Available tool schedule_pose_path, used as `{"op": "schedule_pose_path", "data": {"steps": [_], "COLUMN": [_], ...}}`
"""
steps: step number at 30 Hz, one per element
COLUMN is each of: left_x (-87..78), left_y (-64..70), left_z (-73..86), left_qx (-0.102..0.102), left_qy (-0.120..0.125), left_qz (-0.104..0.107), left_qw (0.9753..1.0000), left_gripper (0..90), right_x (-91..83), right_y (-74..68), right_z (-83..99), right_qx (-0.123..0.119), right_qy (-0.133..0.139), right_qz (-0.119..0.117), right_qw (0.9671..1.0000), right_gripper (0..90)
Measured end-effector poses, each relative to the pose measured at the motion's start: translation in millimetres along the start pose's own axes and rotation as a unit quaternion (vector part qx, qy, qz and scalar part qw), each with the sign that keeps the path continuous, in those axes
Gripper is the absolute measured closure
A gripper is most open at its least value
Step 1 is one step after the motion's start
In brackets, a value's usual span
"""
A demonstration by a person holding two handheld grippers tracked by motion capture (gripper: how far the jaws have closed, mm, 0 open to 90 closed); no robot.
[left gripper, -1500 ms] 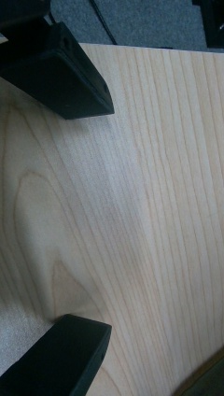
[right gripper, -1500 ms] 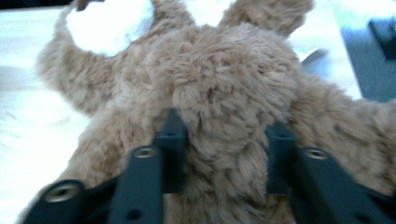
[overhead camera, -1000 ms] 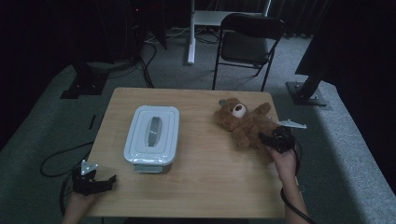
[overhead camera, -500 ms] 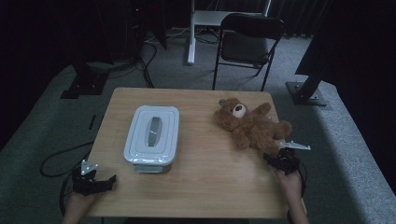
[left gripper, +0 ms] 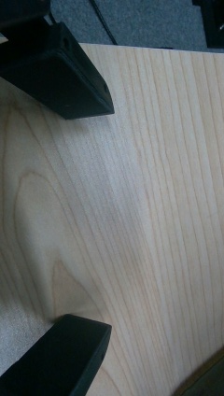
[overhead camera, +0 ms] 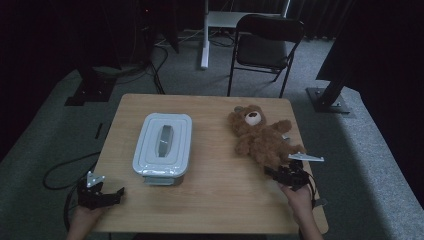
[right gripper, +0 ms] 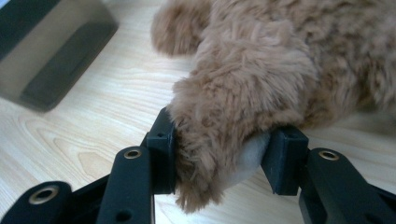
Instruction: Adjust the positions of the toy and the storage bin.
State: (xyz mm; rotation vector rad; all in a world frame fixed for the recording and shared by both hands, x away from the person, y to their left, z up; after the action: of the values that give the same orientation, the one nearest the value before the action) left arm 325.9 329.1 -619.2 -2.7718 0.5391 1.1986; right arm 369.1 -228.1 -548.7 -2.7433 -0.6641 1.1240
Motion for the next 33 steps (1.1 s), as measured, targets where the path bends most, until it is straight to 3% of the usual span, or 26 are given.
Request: {"op": "schedule_pose_path", "data": {"steps": [3, 6, 8, 12, 15, 18, 21, 25, 27, 32, 33], "left_x": [0.0, 0.0, 0.0, 0.0, 0.0, 0.0, 0.0, 0.0, 0.0, 0.2, 0.3], "left_y": [0.0, 0.0, 0.0, 0.0, 0.0, 0.0, 0.0, 0.0, 0.0, 0.5, 0.5], "left_z": [0.0, 0.0, 0.0, 0.0, 0.0, 0.0, 0.0, 0.0, 0.0, -0.2, -0.2], "left_qx": [0.0, 0.0, 0.0, 0.0, 0.0, 0.0, 0.0, 0.0, 0.0, 0.001, 0.002], "left_qy": [0.0, 0.0, 0.0, 0.0, 0.0, 0.0, 0.0, 0.0, 0.0, 0.001, 0.001], "left_qz": [0.0, 0.0, 0.0, 0.0, 0.0, 0.0, 0.0, 0.0, 0.0, 0.002, 0.002], "left_qw": [1.0, 1.0, 1.0, 1.0, 1.0, 1.0, 1.0, 1.0, 1.0, 1.0, 1.0], "left_gripper": [0.7, 0.7, 0.7, 0.7, 0.7, 0.7, 0.7, 0.7, 0.7, 0.7, 0.7], "right_x": [14.7, 25.5, 25.3, 8.7, -15.7, -37.8, -41.7, -21.1, -3.4, 41.6, 49.3], "right_y": [-16.6, -29.7, -32.0, -28.9, -24.8, -13.9, -1.5, 15.6, 21.6, 35.6, 39.8], "right_z": [-0.4, -1.3, -3.3, -11.6, -28.0, -50.8, -70.3, -93.5, -102.6, -115.9, -116.3], "right_qx": [-0.031, -0.032, -0.04, -0.052, -0.047, -0.042, -0.039, -0.022, -0.018, -0.007, -0.005], "right_qy": [-0.011, -0.031, -0.032, -0.009, 0.034, 0.075, 0.073, 0.066, 0.056, 0.03, 0.025], "right_qz": [-0.005, -0.037, -0.025, 0.009, 0.015, 0.034, 0.054, 0.078, 0.087, 0.105, 0.122], "right_qw": [0.9995, 0.9983, 0.9984, 0.9985, 0.9982, 0.9958, 0.9951, 0.9945, 0.9945, 0.994, 0.9922], "right_gripper": [49.6, 40.5, 37.9, 30.2, 29.9, 27.0, 21.2, 18.6, 12.6, 12.7, 12.0]}}
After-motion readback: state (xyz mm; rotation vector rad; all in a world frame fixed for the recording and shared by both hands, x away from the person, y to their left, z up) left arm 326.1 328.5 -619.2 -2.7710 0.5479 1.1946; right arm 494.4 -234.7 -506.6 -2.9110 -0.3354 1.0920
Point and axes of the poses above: each handheld gripper's, and its own axes: x roughly forward along the jaws, z roughly out of its underside, y roughly to its right, the point moved 9 cm from there along x, roughly forward along the jaws, and after that the axes turned 7 degrees about z, right-handed, at the moved point
